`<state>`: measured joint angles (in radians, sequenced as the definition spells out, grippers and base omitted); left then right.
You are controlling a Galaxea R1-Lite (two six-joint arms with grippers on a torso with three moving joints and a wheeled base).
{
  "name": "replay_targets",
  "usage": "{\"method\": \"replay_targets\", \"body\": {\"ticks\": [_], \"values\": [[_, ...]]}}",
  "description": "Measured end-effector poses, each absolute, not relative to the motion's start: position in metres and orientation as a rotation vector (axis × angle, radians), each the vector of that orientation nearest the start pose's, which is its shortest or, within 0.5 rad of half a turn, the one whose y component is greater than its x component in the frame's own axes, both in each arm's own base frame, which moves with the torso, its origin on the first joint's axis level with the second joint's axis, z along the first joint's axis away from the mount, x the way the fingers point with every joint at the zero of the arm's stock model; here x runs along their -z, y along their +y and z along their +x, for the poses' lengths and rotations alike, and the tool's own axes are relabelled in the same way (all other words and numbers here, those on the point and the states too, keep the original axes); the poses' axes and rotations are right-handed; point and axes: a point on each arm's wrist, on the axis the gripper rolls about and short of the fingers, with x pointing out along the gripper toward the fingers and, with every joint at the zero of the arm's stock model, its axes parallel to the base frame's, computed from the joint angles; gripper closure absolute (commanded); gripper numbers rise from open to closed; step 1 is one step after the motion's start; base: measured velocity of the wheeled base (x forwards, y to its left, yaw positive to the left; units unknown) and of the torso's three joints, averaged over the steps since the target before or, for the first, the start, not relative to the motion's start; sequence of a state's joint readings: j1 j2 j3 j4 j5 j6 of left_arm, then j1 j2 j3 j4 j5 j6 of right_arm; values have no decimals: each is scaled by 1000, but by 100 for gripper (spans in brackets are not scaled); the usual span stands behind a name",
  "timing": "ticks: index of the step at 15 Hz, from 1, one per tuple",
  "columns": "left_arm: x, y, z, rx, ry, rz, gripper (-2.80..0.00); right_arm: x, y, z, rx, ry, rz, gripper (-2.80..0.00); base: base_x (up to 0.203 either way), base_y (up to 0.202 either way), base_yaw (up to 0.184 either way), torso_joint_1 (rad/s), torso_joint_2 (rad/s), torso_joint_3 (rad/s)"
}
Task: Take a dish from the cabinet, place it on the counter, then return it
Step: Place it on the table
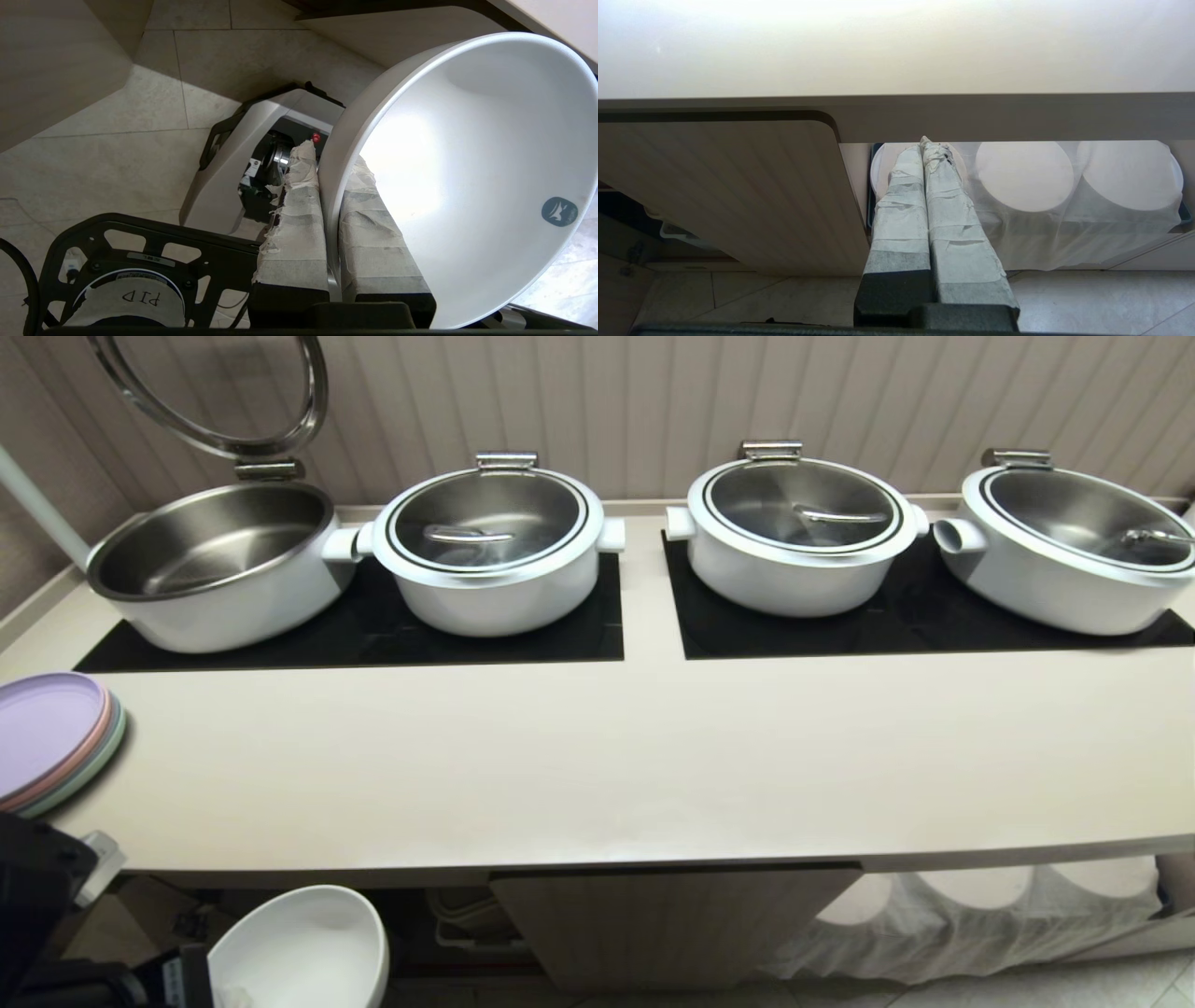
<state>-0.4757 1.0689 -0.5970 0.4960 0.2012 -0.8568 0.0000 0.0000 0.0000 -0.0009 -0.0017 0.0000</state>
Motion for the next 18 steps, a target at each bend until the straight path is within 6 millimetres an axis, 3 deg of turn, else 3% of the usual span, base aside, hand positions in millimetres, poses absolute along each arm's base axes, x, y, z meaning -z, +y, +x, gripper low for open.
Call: {"method": "replay_targets", "body": {"ticks": [18], "values": [[-164, -41, 91, -163, 947, -480, 0, -76, 0, -23, 2, -1, 0, 0, 0, 0, 0, 0, 0, 0]]}}
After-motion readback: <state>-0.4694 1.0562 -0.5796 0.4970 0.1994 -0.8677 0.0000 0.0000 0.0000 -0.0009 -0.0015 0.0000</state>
